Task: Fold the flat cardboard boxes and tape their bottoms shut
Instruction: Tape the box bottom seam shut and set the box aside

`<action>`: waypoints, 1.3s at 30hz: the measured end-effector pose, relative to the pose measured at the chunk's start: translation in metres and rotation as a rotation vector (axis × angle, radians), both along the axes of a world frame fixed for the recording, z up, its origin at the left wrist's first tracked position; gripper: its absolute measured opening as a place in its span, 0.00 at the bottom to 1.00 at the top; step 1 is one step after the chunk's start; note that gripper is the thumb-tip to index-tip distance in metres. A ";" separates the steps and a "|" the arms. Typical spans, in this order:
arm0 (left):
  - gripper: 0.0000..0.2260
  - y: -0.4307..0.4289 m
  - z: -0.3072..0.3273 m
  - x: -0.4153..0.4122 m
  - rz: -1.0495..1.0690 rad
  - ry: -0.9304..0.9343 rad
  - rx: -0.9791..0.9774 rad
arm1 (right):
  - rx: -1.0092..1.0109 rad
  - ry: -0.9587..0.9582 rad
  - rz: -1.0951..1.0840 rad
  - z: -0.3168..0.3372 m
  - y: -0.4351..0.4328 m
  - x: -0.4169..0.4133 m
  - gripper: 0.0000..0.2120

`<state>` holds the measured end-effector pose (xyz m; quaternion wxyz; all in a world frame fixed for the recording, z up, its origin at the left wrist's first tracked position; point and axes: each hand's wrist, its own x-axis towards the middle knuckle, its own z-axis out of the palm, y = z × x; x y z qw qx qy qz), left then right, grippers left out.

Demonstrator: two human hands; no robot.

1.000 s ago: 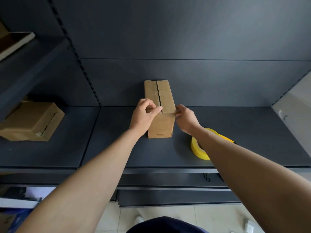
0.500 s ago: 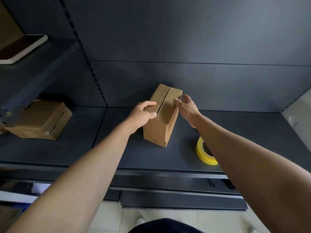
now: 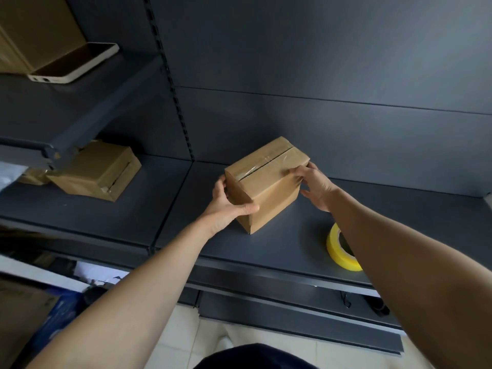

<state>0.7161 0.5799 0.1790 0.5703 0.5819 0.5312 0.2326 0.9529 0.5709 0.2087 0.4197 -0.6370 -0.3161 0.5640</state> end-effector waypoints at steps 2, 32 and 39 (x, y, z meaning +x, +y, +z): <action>0.52 -0.001 -0.005 -0.001 -0.002 0.029 0.016 | -0.037 0.027 0.029 -0.001 -0.004 -0.001 0.34; 0.39 0.084 0.037 -0.053 0.506 -0.340 -0.366 | -0.018 0.149 0.013 0.022 0.038 -0.071 0.32; 0.30 0.101 0.030 -0.061 0.526 -0.409 -0.293 | 0.015 0.184 -0.061 0.009 0.060 -0.100 0.26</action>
